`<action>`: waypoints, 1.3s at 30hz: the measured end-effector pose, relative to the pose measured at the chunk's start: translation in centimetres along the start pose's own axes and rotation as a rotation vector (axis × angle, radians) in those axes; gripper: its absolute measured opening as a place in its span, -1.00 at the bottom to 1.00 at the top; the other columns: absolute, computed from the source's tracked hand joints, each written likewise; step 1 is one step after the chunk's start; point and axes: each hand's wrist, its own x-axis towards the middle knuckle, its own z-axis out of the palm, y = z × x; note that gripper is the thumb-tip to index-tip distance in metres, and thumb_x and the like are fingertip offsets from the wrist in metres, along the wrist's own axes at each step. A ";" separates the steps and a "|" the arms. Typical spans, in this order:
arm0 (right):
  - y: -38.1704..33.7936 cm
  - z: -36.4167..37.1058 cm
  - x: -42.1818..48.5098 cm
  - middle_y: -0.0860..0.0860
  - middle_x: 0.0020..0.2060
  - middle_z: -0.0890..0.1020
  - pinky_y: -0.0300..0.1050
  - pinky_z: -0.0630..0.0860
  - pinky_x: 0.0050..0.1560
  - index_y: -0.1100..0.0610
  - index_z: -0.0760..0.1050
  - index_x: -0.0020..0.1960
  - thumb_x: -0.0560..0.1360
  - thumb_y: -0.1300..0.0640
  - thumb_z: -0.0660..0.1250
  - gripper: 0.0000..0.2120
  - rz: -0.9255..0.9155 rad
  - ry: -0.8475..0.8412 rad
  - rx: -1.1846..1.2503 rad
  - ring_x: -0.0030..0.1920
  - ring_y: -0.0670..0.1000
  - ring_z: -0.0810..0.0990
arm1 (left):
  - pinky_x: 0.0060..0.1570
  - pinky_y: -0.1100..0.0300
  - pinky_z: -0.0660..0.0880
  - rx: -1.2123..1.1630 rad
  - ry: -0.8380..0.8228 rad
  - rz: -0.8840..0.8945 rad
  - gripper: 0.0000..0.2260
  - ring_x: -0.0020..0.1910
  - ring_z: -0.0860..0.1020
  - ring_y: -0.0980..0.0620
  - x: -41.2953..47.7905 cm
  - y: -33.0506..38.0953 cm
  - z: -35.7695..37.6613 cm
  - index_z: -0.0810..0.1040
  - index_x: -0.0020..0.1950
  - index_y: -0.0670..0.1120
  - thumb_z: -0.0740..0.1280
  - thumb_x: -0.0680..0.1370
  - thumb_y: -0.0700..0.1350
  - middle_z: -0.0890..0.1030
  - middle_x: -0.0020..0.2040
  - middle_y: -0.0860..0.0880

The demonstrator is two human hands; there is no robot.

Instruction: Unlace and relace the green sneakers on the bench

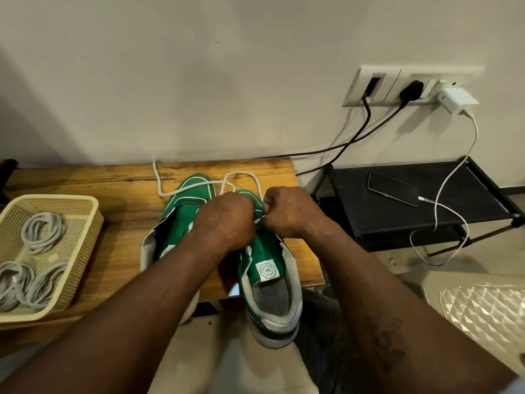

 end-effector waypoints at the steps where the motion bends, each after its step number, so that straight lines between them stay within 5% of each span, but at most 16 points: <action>1: -0.1 0.2 -0.1 0.00 -0.16 0.64 -0.10 0.52 -0.20 0.03 0.52 -0.12 0.41 0.06 0.48 -0.86 0.004 0.008 0.004 -0.10 0.07 0.61 | -0.16 0.07 0.55 0.008 0.013 -0.009 -0.86 -0.12 0.58 -0.07 -0.1 0.3 0.3 0.67 0.09 0.02 0.42 0.56 0.01 0.58 -0.11 -0.01; 6: -0.4 0.5 -0.4 0.06 0.02 0.56 -0.07 0.47 -0.11 0.08 0.55 0.11 0.42 -0.08 0.55 -0.62 0.030 0.195 -0.101 0.01 0.12 0.56 | -0.15 0.06 0.57 -0.133 0.058 -0.035 -0.89 -0.16 0.58 -0.04 0.0 0.1 0.0 0.66 -0.04 0.03 0.40 0.61 0.02 0.58 -0.19 0.01; 11: -0.4 0.8 -0.2 0.12 -0.01 0.62 -0.03 0.57 -0.15 0.09 0.48 0.14 0.47 0.02 0.53 -0.65 0.176 0.150 0.048 -0.01 0.17 0.62 | 0.04 0.01 0.61 -0.395 0.001 -0.104 -0.85 -0.05 0.64 -0.09 0.0 -0.7 -1.4 0.62 -0.12 -0.02 0.42 0.62 -0.01 0.66 -0.12 -0.05; 15: -0.1 0.6 -0.2 0.13 0.03 0.61 0.10 0.68 -0.01 0.11 0.47 0.16 0.47 0.13 0.45 -0.69 0.275 0.186 0.102 0.04 0.20 0.62 | 0.03 -0.17 0.69 -0.990 0.012 -0.167 -0.89 -0.16 0.66 -0.10 -1.0 -1.3 -3.4 0.61 -0.13 -0.21 0.42 0.60 -0.26 0.68 -0.15 -0.13; 20: 0.2 0.5 -0.3 0.13 0.00 0.64 0.14 0.73 -0.13 0.08 0.51 0.10 0.38 0.17 0.44 -0.69 0.328 0.141 0.227 -0.10 0.21 0.72 | 0.06 0.02 0.65 -1.609 0.177 0.104 -0.81 -0.13 0.58 0.00 -1.9 -3.1 -5.8 0.56 -0.16 -0.17 0.32 0.65 -0.26 0.62 -0.21 -0.03; 22: 0.1 0.3 -0.5 0.13 0.03 0.64 0.16 0.72 -0.06 0.09 0.52 0.16 0.42 0.15 0.43 -0.68 0.317 0.128 0.176 -0.04 0.20 0.71 | -0.07 0.09 0.64 -1.471 0.168 0.053 -0.82 -0.17 0.58 0.04 -1.8 -3.9 -5.4 0.60 -0.16 -0.14 0.35 0.65 -0.22 0.66 -0.23 0.02; 24: -0.1 0.0 -0.7 0.11 0.07 0.63 0.12 0.69 0.03 0.07 0.50 0.24 0.47 0.09 0.43 -0.64 0.300 0.118 0.070 0.04 0.18 0.66 | -0.16 0.17 0.56 -1.014 0.209 0.010 -0.85 -0.23 0.59 0.07 -1.3 -4.3 -4.5 0.68 -0.14 -0.09 0.42 0.63 -0.16 0.69 -0.24 0.06; 27: -0.6 -0.9 -0.7 0.07 0.13 0.61 0.02 0.61 0.03 0.04 0.52 0.25 0.43 -0.01 0.52 -0.57 0.199 0.168 -0.028 0.11 0.15 0.61 | -0.12 0.19 0.50 -0.623 0.245 0.085 -0.93 -0.17 0.62 0.14 -0.9 -3.4 -3.6 0.75 -0.11 0.01 0.51 0.57 -0.05 0.70 -0.16 0.10; 32: -1.2 -2.9 -1.3 -0.10 0.18 0.66 -0.10 0.57 0.10 -0.06 0.51 0.34 0.41 0.12 0.61 -0.45 -0.107 0.175 0.344 0.17 -0.06 0.63 | -0.05 0.12 0.53 -0.502 0.298 0.053 -0.89 -0.09 0.61 0.05 -0.1 -1.9 -3.8 0.75 0.08 0.09 0.48 0.57 -0.06 0.67 -0.02 0.08; 35: -1.2 -3.1 -1.7 -0.09 0.36 0.59 -0.08 0.52 0.26 -0.12 0.40 0.51 0.43 0.12 0.61 -0.27 -0.220 0.245 0.265 0.31 -0.08 0.54 | -0.02 0.10 0.50 -0.446 0.270 0.085 -0.86 -0.01 0.60 0.01 0.2 -1.8 -4.1 0.75 0.14 0.08 0.45 0.61 -0.04 0.63 0.00 0.06; 39: -0.7 -3.3 -1.2 -0.11 -0.06 0.75 -0.03 0.64 0.07 0.00 0.67 0.19 0.53 0.02 0.55 -0.74 -0.202 0.299 0.315 -0.03 -0.16 0.70 | -0.01 0.08 0.55 -0.684 0.353 0.008 -0.92 -0.04 0.64 0.07 0.1 -1.7 -3.9 0.77 0.04 0.03 0.48 0.59 -0.08 0.70 -0.06 0.07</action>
